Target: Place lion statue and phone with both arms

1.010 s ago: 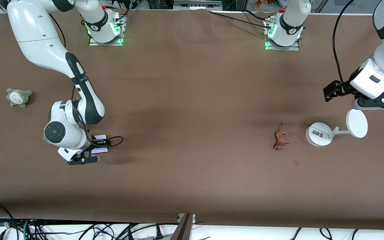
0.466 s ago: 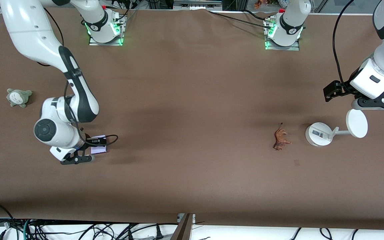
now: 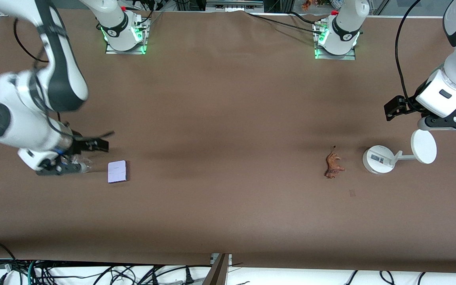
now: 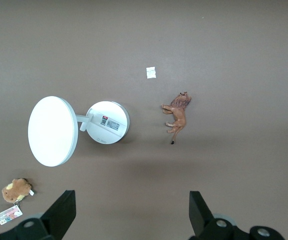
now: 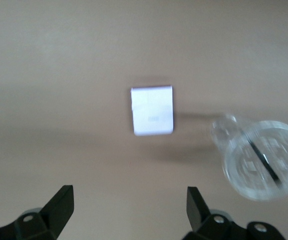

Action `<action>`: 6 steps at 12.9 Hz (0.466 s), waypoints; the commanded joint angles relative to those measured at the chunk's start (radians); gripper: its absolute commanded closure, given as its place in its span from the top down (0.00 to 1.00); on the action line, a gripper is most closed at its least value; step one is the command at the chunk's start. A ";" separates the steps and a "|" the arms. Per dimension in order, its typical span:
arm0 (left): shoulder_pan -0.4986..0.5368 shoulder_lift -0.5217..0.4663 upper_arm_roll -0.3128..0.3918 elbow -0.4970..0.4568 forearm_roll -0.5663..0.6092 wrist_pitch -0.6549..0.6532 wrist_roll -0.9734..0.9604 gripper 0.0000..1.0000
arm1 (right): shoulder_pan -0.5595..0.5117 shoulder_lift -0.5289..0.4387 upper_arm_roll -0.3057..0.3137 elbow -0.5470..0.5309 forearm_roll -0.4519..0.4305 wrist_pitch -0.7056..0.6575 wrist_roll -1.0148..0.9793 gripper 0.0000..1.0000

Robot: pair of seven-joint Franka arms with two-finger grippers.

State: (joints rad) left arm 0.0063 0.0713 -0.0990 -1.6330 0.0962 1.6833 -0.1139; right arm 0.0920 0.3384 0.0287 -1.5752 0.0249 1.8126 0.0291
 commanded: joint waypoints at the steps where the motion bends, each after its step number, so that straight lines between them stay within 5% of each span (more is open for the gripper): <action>1: 0.000 -0.011 0.007 -0.004 -0.023 -0.007 0.017 1.00 | -0.008 -0.106 -0.003 0.024 0.021 -0.149 0.012 1.00; 6: 0.000 -0.011 0.007 -0.004 -0.023 -0.007 0.017 1.00 | -0.009 -0.277 -0.003 0.043 0.013 -0.314 0.121 1.00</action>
State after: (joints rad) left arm 0.0063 0.0713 -0.0983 -1.6330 0.0962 1.6833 -0.1139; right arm 0.0914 0.1142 0.0227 -1.5218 0.0290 1.5226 0.1091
